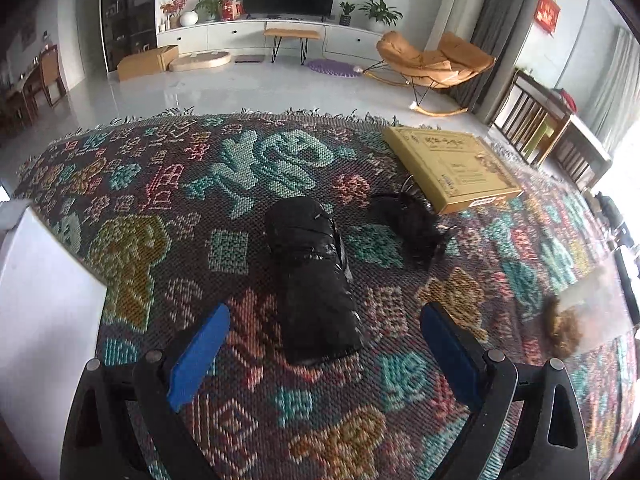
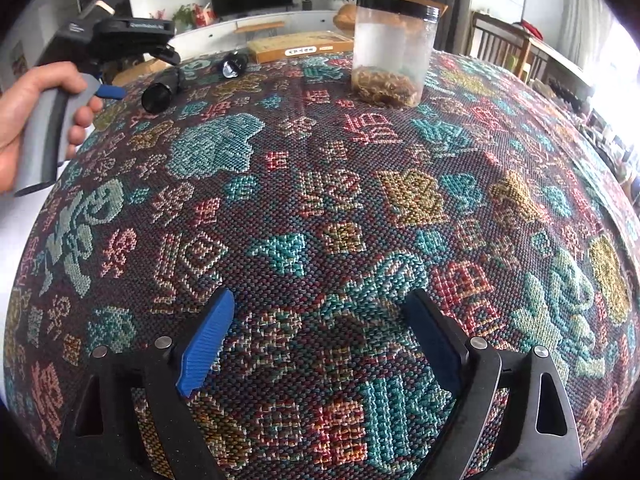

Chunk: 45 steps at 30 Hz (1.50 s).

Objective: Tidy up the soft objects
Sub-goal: 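Move the left tool to the black rolled bag and grasp it, then hold black rolled bag with left tool while right tool grasps black hair clip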

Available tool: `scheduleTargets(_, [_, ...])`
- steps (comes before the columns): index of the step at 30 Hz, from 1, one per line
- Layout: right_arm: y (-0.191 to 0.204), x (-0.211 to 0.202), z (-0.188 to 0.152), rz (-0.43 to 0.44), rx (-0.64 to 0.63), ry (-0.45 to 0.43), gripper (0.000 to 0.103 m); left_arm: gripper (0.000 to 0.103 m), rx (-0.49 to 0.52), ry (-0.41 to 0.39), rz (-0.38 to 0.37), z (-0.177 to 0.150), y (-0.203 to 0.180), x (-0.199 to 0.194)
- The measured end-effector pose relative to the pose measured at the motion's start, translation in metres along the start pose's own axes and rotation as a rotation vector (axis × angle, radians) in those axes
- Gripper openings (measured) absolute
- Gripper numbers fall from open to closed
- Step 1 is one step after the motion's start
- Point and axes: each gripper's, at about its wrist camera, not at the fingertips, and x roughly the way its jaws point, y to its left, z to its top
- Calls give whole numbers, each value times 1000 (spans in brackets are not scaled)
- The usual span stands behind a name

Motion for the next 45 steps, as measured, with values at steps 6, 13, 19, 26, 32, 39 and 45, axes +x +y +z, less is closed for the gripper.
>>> scheduleTargets(6, [0, 1, 1, 1, 1, -4, 92, 71, 96, 42, 68, -3, 1, 33])
scheduleTargets(13, [0, 2, 2, 1, 2, -4, 92, 37, 202, -7, 60, -45, 8, -24])
scheduleTargets(19, [0, 2, 2, 1, 3, -4, 92, 38, 242, 6, 15, -132, 4, -104])
scheduleTargets(26, [0, 2, 3, 1, 3, -4, 92, 38, 285, -3, 32, -224, -9, -131])
scheduleTargets(32, [0, 3, 3, -1, 1, -4, 92, 103, 293, -59, 146, -232, 0, -119])
scheduleTargets(39, [1, 3, 3, -1, 0, -4, 93, 103, 187, -29, 28, -226, 26, -111])
scheduleTargets(45, [3, 3, 2, -10, -1, -9, 93, 103, 192, -29, 36, -227, 24, -111])
